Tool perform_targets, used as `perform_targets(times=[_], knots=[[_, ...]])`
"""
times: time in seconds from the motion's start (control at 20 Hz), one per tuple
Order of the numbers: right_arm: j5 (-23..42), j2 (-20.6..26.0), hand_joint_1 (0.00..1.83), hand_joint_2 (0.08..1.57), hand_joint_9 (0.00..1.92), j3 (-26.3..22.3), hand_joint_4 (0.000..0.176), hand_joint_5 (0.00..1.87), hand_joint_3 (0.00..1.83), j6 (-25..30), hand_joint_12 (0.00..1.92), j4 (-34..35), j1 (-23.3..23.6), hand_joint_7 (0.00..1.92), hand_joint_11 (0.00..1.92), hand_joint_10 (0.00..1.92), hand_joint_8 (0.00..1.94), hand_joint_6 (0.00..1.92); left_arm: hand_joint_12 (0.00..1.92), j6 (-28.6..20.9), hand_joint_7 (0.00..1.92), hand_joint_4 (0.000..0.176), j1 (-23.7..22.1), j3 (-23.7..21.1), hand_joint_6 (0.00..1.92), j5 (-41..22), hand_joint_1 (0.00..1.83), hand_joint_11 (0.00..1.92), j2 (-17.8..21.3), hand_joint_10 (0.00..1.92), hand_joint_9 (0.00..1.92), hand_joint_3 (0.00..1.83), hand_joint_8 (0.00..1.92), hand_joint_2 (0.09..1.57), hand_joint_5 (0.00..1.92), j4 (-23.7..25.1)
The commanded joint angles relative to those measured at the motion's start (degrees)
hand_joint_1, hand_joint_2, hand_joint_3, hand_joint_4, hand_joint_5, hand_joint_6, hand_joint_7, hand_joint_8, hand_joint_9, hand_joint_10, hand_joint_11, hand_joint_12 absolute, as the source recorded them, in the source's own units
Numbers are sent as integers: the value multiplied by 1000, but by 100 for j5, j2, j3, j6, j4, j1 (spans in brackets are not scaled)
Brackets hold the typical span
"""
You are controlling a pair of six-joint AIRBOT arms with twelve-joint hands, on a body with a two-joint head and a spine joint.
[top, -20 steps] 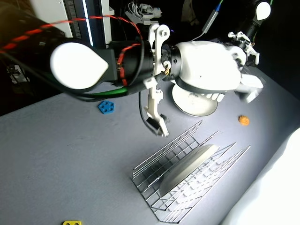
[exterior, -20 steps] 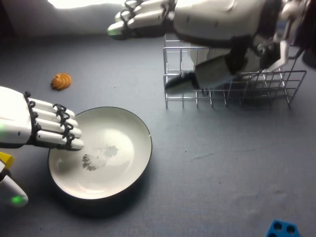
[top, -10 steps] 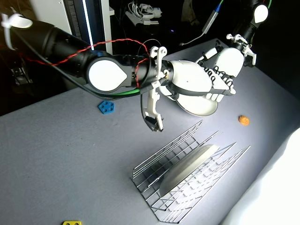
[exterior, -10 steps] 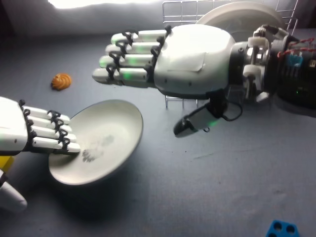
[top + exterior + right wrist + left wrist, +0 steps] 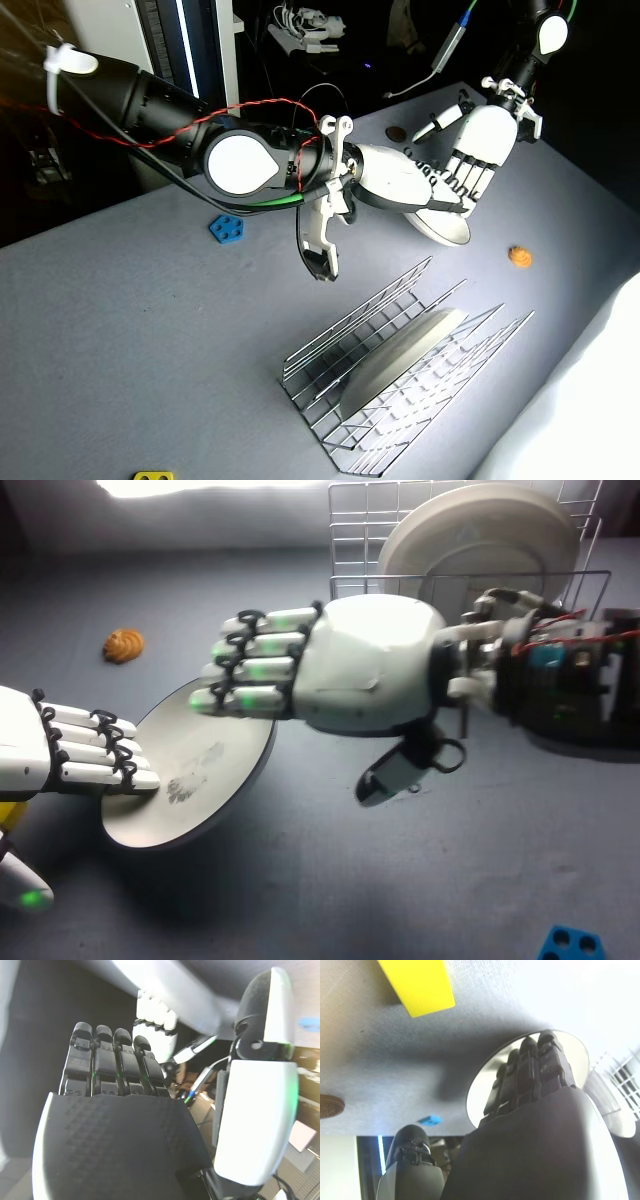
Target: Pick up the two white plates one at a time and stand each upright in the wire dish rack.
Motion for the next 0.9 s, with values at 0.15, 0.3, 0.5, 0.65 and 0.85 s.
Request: perform_targets(times=[0.15,0.3,0.5,0.65,0.85], knots=[[444,-387,1062,783,0,273,0,0,0,-55,0,195,74,0,0,0,0,0,7,-19,34,0,92,32,8,-131,0,9,-84,5,33,0,6,1018,34,-205],[405,-708,1074,799,0,582,0,0,0,-56,0,216,100,0,0,0,0,0,15,-15,50,0,119,34,11,-133,0,24,-92,9,48,0,11,1020,47,-205],[398,-1109,1058,798,0,988,0,0,0,-56,0,233,156,0,1,0,0,0,18,14,47,0,125,77,7,-133,0,25,-112,8,48,0,7,1026,44,-216],[373,-1328,1050,820,0,1206,0,0,5,-56,2,259,177,0,4,0,0,0,28,23,61,0,126,107,7,-133,0,34,-136,11,64,1,9,1027,53,-215],[295,-1471,1027,851,0,1267,0,0,17,-128,0,434,183,0,0,0,0,0,22,28,50,0,125,138,3,-132,0,7,-147,0,42,4,1,1034,48,-216]])
